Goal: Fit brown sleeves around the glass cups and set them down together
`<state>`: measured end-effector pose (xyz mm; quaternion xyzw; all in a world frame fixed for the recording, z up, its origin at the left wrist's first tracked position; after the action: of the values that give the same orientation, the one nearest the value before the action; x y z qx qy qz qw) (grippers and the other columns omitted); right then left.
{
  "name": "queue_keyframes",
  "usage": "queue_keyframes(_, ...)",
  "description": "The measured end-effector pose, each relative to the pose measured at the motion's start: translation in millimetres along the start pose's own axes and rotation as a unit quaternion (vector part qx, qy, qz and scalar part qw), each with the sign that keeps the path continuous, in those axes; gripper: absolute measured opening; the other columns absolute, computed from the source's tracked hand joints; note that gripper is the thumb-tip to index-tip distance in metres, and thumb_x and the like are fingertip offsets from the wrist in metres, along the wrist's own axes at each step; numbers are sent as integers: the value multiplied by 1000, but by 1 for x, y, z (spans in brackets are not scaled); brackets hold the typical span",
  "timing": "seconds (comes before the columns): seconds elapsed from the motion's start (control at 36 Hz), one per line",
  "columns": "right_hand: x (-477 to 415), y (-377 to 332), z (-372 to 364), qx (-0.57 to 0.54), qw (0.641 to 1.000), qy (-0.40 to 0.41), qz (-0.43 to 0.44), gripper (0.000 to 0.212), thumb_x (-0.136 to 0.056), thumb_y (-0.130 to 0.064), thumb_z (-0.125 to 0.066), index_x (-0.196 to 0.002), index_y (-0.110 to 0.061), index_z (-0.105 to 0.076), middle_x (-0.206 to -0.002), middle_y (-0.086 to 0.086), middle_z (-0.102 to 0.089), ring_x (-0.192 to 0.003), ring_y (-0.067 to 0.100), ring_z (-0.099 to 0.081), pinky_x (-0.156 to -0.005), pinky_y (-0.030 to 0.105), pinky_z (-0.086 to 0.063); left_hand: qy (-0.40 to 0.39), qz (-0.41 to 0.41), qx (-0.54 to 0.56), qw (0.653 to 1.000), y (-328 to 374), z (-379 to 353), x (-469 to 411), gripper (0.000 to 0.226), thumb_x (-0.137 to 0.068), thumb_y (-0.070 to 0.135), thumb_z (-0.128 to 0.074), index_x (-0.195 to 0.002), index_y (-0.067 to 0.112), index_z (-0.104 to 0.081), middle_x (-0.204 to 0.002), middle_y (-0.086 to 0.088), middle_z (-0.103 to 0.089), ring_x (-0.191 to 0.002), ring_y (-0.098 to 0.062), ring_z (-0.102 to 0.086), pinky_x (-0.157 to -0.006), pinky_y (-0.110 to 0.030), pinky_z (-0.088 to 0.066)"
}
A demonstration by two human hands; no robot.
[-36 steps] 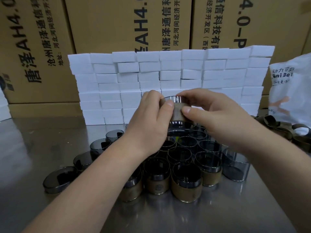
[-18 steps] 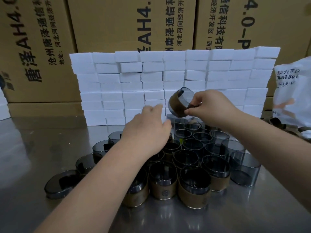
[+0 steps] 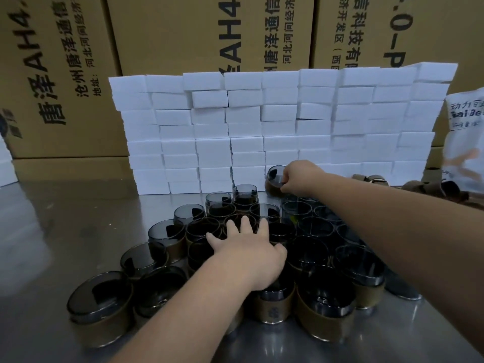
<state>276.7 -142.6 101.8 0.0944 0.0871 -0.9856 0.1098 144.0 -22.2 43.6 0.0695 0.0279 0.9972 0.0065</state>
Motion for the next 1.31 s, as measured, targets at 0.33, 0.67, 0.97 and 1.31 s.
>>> queue_keyframes(0.33, -5, 2, -26, 13, 998, -54, 35, 17, -90, -24, -58, -98, -11, -66, -102, 8, -65, -89, 23, -55, -76, 28, -43, 1, -3, 12, 1000, 1, 0, 1, 61, -94, 40, -21, -148, 27, 5, -157, -9, 11, -142, -34, 12, -106, -66, 4)
queue_keyframes(0.67, 4, 1, -32, 30, 994, -84, 70, 34, -98, -21, -37, -118, -9, -62, -126, 10, -59, -112, 26, -54, -93, 33, -41, 20, 1, 20, 1000, -1, -5, -6, 63, -93, 46, -21, -149, 28, 2, -157, -8, 5, -143, -34, 9, -105, -66, 4)
queue_keyframes(0.97, 24, 13, -2, 51, 989, -96, 102, 24, -85, -28, -59, -102, -17, -71, -106, 3, -70, -95, 20, -61, -84, 30, -49, 20, 3, 26, 999, -1, -4, -6, 63, -93, 45, -22, -149, 28, 1, -158, -8, 4, -143, -33, 8, -105, -66, 4)
queue_keyframes(1.31, 33, 3, -18, 115, 981, -122, 102, 22, -89, -17, -51, -94, -5, -69, -94, 14, -67, -77, 24, -53, -72, 31, -46, 16, 2, 21, 1000, -1, -2, -4, 63, -92, 41, -22, -149, 27, 1, -158, -8, 3, -142, -34, 7, -105, -66, 3)
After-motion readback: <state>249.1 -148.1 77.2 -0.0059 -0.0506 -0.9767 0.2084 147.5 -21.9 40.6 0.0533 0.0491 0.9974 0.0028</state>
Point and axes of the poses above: each hand's wrist, its own x-axis away from the middle knuckle, its own z-axis out of the back of the hand, y = z × x, the point moved 2 cm from there along -x, towards the middle knuckle
